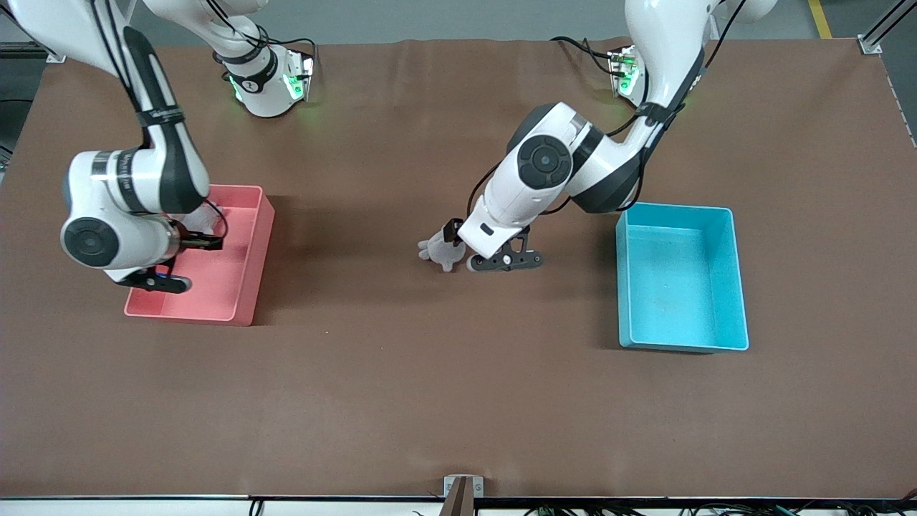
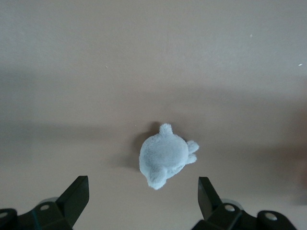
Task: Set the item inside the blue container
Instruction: 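Return the right gripper to the pink box while the left gripper reaches the plush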
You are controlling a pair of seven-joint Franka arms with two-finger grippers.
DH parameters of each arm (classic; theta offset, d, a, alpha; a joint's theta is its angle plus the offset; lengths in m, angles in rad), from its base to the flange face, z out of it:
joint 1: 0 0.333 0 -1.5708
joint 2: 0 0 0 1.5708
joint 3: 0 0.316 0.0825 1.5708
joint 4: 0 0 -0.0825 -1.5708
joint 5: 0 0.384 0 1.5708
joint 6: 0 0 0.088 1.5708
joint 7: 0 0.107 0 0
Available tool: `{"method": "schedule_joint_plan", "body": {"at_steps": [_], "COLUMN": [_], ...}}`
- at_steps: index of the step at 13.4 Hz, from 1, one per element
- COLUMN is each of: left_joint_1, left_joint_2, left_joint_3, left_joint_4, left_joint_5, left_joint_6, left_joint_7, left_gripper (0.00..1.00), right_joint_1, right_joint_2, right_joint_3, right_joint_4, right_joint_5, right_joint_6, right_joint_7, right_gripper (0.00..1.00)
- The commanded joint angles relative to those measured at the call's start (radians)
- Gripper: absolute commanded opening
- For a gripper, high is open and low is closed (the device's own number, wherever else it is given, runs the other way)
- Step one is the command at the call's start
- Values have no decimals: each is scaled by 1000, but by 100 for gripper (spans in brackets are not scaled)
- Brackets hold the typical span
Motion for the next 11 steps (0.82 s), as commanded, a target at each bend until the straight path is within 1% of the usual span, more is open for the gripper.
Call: {"method": "schedule_joint_plan", "body": {"at_steps": [1, 2, 5, 7, 9, 11], "left_joint_1": [-29, -33, -46, -50, -64, -81], "left_joint_2": [106, 134, 171, 189, 209, 218], "left_joint_3": [8, 8, 8, 8, 8, 8], "left_joint_4": [110, 127, 127, 126, 126, 124], "left_joint_5": [-15, -15, -15, -15, -18, -22], "left_joint_6": [6, 6, 25, 43, 60, 66], "left_joint_7": [4, 3, 6, 4, -6, -10], "left_gripper": [99, 99, 99, 99, 99, 99], "right_joint_1": [-135, -158, -164, -175, -172, -175], "right_joint_2": [-43, -40, -36, -7, 7, 18], "right_joint_3": [26, 29, 26, 26, 26, 26], "right_joint_4": [-56, -65, -121, -128, -133, -133], "right_joint_5": [-10, -9, 23, 30, 81, 97], "right_joint_6": [25, 28, 63, 59, 56, 54], "right_joint_7": [-55, -59, -59, -52, -42, -26], "right_gripper": [100, 100, 100, 100, 100, 100]}}
